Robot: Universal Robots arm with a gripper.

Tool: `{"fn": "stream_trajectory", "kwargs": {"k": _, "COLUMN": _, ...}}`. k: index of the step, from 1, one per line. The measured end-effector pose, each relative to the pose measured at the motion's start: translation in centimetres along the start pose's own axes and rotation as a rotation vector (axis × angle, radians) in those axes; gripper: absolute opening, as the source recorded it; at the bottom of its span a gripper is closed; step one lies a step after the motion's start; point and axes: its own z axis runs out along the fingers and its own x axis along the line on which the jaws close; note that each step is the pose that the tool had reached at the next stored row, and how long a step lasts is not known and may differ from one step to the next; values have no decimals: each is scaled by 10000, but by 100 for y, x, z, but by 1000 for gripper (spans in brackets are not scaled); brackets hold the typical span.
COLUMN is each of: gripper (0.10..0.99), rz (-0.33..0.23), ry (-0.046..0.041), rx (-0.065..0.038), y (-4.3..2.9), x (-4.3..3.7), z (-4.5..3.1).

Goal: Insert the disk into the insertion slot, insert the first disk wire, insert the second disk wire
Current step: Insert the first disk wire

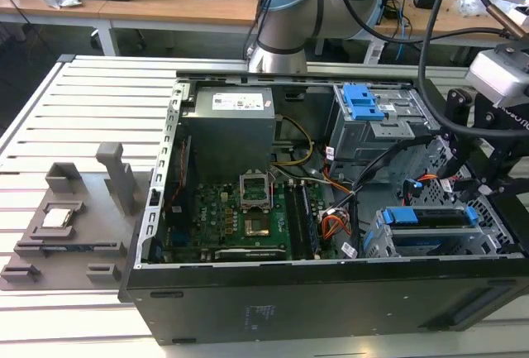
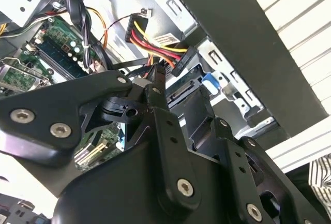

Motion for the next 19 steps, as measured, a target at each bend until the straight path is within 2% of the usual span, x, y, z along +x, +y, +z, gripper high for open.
{"fn": "stream_trajectory", "kwargs": {"k": 7, "gripper": 420, "rz": -462, "ry": 25, "rx": -13, "y": -106, "x": -11, "z": 18}}
{"fn": "stream_trajectory", "kwargs": {"k": 19, "gripper": 408, "rz": -593, "ry": 55, "rx": -25, "y": -119, "x": -45, "z": 57}}
